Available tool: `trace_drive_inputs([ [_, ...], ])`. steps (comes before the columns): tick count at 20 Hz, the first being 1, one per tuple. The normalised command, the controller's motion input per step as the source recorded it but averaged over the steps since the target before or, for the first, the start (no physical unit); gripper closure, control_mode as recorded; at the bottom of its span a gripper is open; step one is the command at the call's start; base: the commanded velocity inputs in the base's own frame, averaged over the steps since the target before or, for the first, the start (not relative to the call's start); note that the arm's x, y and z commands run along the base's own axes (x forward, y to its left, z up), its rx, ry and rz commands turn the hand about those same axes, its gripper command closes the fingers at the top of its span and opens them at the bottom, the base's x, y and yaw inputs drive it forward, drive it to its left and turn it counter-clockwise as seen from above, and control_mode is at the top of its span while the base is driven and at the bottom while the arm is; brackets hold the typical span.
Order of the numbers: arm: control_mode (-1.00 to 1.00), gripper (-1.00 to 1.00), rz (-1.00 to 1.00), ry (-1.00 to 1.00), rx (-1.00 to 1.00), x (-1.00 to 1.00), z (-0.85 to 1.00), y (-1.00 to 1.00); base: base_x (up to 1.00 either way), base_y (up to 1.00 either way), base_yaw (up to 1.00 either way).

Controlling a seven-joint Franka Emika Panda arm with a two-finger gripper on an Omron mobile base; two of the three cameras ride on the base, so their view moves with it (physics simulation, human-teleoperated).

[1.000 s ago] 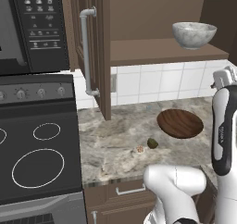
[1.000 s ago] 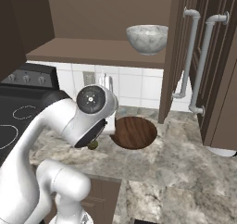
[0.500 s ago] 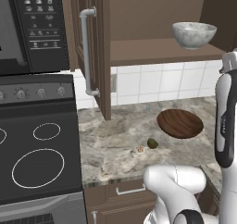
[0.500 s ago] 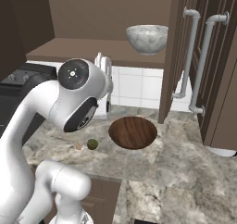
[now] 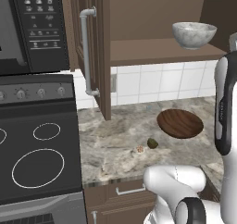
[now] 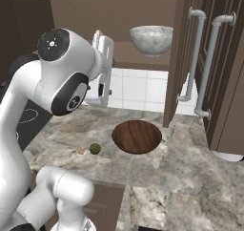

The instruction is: Pick both bowls and place them on the counter. Then place the kiwi in one bowl and place the sugar cube in the other bowl.

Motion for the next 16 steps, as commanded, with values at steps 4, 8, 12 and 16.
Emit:
trace_drive_inputs([
  [4, -1.0, -1.0, -0.03, -0.03, 0.0, -0.01, 0.37, -0.04, 0.0, 0.0, 0.0],
  [8, -1.0, -1.0, 0.01, -0.13, 0.01, 0.0, 0.2, -0.11, 0.0, 0.0, 0.0],
  [12, -1.0, -1.0, 0.08, -0.18, 0.05, 0.02, 0.06, -0.02, 0.0, 0.0, 0.0],
  [16, -1.0, -1.0, 0.09, -0.17, 0.06, 0.14, 0.09, 0.04, 0.0, 0.0, 0.0],
])
